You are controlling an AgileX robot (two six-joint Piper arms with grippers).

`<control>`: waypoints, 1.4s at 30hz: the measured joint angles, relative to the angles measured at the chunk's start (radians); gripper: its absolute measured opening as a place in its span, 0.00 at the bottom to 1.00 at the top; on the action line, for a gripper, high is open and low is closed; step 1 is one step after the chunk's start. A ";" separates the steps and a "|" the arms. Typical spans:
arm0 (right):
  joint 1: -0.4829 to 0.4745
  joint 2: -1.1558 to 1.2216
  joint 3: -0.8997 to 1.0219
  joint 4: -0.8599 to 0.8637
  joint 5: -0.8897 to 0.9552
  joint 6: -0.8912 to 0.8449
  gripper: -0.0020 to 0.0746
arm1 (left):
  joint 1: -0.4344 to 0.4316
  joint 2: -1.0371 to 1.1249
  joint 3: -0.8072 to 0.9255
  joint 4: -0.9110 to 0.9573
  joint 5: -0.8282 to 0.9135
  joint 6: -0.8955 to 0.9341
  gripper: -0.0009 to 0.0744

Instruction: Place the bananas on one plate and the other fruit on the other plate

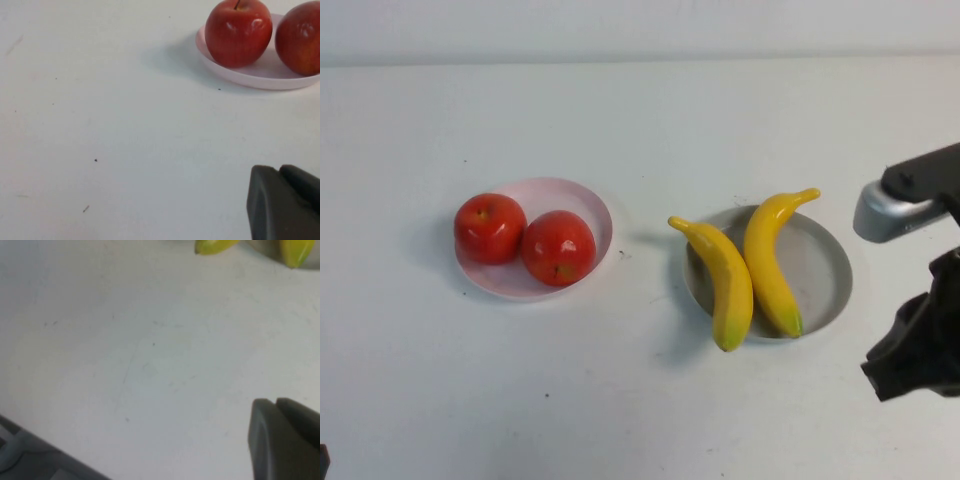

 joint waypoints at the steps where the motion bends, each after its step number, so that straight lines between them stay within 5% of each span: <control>1: 0.000 -0.013 0.011 0.013 0.014 0.000 0.01 | 0.000 0.000 0.000 0.000 0.000 0.000 0.01; 11: 0.000 -0.039 0.029 0.012 0.069 -0.085 0.01 | 0.000 0.000 0.000 0.000 0.000 0.000 0.01; 15: -0.026 -0.063 0.101 -0.036 -0.060 -0.144 0.01 | 0.000 0.000 0.000 0.000 0.000 0.000 0.01; 22: -0.284 -0.301 0.461 0.004 -0.482 -0.264 0.01 | 0.000 0.000 0.000 0.000 0.000 0.000 0.01; 28: -0.537 -0.631 0.848 0.218 -0.841 -0.436 0.01 | 0.000 0.000 0.000 0.000 0.000 0.000 0.01; 35: -0.661 -0.947 1.055 0.293 -0.920 -0.515 0.01 | 0.000 0.000 0.000 0.000 0.000 0.000 0.01; 42: -0.673 -1.135 1.127 0.295 -0.918 -0.524 0.01 | 0.000 0.000 0.000 0.000 0.000 0.000 0.01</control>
